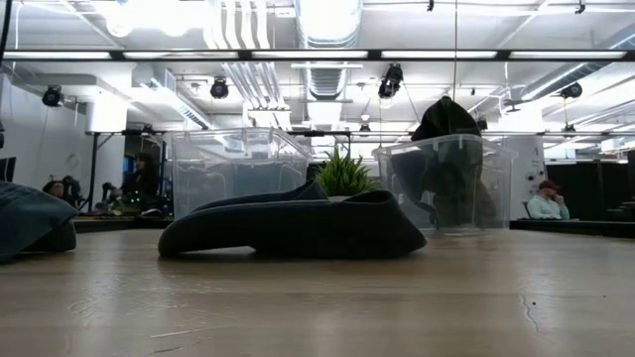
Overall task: Pick & Place hat
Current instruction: Put the right blue cap in the left transparent bin
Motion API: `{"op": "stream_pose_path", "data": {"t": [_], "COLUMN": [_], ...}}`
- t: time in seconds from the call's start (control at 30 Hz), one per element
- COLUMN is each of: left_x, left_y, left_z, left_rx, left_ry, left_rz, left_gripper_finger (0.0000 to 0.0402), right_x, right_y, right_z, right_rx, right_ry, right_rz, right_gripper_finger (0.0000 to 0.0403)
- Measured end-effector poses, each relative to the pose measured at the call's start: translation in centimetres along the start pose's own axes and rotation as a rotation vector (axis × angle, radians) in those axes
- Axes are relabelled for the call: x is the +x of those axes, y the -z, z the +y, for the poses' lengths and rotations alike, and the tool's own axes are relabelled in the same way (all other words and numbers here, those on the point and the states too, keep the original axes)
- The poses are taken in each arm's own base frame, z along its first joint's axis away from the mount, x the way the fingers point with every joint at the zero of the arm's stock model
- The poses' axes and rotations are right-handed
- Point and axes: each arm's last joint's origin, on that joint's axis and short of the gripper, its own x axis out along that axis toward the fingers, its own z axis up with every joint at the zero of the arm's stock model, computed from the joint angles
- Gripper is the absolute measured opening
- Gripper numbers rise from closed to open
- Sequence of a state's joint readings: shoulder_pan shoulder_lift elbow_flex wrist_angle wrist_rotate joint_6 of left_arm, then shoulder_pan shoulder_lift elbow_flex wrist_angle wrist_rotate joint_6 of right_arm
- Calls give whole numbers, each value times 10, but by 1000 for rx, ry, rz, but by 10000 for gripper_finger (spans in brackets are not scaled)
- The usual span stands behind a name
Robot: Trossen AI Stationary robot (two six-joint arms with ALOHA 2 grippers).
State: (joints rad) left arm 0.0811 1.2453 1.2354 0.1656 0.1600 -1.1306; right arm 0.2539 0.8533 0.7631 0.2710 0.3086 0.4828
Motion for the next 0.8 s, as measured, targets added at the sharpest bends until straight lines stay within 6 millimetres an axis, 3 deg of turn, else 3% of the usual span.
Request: {"op": "stream_pose_path", "data": {"t": [0.6,0.8], "left_x": [-4,-16], "left_y": [-5,-14], "left_z": [-2,-4], "left_rx": [137,155], "left_ry": [-1,-31], "left_rz": [-31,-51], "left_gripper_finger": [46,46], "right_x": [0,-1], "right_y": [-1,-1], "right_z": [0,0], "right_rx": [37,74], "right_ry": [4,2], "right_rz": [-9,-12], "right_gripper_finger": [13,46]}}
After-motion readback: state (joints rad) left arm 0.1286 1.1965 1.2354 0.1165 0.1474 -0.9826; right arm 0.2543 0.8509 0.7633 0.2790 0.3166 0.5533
